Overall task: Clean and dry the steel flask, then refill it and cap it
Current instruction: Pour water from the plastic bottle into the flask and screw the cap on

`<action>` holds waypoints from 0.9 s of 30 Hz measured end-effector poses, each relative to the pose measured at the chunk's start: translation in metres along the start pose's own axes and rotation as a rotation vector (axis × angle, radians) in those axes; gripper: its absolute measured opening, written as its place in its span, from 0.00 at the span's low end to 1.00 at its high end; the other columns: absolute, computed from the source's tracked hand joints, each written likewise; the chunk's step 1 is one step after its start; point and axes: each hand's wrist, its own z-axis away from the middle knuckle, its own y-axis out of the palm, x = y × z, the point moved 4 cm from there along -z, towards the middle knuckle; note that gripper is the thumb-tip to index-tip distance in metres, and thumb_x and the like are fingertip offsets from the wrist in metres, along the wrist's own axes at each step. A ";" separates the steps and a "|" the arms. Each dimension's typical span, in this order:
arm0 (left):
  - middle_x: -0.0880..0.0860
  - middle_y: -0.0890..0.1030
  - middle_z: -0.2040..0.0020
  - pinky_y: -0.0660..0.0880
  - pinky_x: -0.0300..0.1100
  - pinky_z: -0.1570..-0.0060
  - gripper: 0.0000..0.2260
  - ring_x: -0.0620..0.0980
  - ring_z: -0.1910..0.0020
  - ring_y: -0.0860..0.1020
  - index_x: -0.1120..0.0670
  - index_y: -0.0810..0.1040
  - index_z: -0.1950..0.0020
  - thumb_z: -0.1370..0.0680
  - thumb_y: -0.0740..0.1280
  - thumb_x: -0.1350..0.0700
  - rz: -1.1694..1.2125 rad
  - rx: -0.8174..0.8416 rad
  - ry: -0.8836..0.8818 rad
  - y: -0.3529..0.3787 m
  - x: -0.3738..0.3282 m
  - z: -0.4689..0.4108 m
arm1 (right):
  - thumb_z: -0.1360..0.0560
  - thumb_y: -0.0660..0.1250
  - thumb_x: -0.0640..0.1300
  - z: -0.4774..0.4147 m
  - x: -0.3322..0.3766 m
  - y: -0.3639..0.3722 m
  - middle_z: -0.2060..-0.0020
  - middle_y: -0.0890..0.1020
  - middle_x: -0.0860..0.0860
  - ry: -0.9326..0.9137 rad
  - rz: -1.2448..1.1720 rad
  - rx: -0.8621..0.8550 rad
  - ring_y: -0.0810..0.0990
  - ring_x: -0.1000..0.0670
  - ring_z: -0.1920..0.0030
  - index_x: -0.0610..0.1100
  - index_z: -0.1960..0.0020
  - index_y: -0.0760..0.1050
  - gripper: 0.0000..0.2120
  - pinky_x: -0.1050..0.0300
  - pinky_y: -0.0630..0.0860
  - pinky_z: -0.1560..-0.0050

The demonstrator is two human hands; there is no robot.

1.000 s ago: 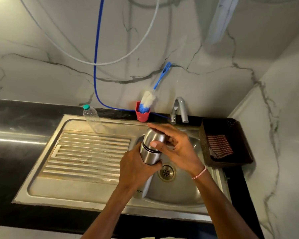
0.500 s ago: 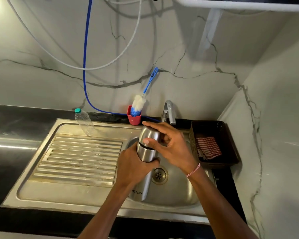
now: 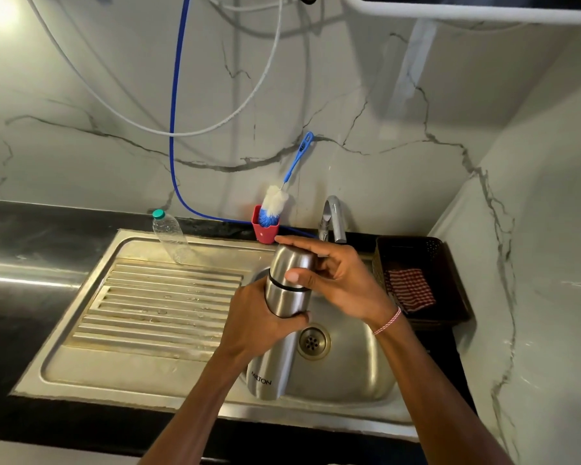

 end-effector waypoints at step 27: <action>0.38 0.77 0.67 0.70 0.31 0.65 0.20 0.36 0.67 0.77 0.39 0.72 0.54 0.38 0.79 0.41 -0.217 -0.101 -0.030 -0.023 0.005 0.003 | 0.40 0.81 0.63 -0.020 -0.003 0.020 0.57 0.83 0.56 0.139 0.457 -0.349 0.82 0.56 0.57 0.50 0.50 0.74 0.28 0.56 0.82 0.54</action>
